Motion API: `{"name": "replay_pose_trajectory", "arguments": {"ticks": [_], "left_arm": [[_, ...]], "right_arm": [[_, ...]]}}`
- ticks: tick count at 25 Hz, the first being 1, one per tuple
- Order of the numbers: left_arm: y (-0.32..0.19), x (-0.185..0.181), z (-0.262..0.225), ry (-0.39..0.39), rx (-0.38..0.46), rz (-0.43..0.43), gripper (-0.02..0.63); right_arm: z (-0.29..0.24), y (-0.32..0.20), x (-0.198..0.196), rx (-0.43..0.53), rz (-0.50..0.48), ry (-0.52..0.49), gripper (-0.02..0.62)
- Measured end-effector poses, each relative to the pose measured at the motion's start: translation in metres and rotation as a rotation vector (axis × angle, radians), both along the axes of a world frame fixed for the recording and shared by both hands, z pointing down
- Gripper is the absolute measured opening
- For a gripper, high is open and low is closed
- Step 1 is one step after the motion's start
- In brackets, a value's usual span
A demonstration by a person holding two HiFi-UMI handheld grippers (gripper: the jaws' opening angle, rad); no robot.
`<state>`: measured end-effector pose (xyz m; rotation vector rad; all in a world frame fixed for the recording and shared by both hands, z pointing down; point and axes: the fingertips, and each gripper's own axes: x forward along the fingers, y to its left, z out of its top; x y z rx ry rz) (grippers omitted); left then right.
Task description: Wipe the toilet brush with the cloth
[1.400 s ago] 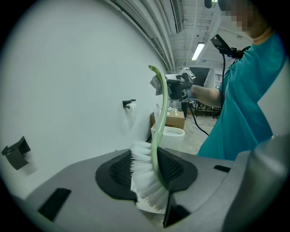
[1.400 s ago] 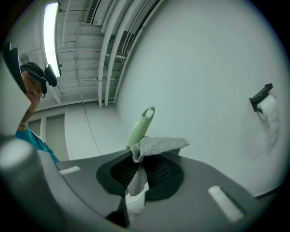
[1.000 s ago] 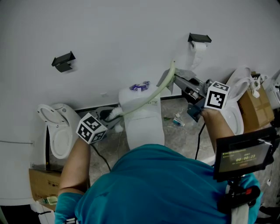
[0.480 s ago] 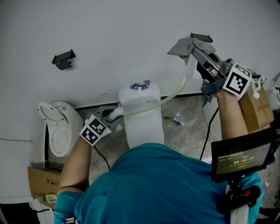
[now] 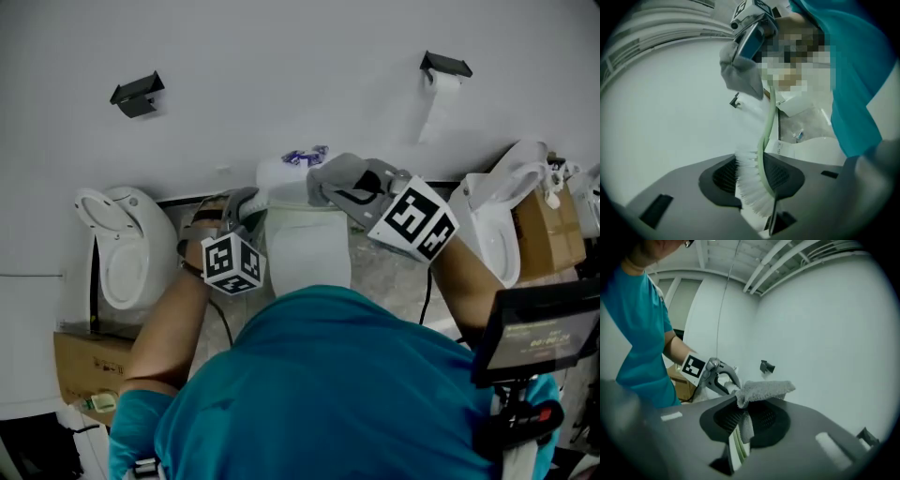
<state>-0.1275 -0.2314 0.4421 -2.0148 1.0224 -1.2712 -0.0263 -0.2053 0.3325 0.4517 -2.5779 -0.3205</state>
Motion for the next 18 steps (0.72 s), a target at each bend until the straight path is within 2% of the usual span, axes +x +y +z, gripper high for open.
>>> {"name": "replay_pose_trajectory", "arguments": {"ticks": [3, 8, 18], "left_arm": [[-0.003, 0.014, -0.004, -0.069, 0.061, 0.035, 0.150], [-0.003, 0.031, -0.008, -0.116, 0.122, 0.077, 0.150], [-0.003, 0.027, -0.015, -0.130, 0.179, 0.077, 0.152]], "right_arm": [[0.036, 0.003, -0.030, 0.005, -0.062, 0.125, 0.035], [0.071, 0.005, -0.059, -0.033, -0.125, 0.230, 0.035], [0.088, -0.003, -0.054, -0.171, -0.082, 0.251, 0.035]]}}
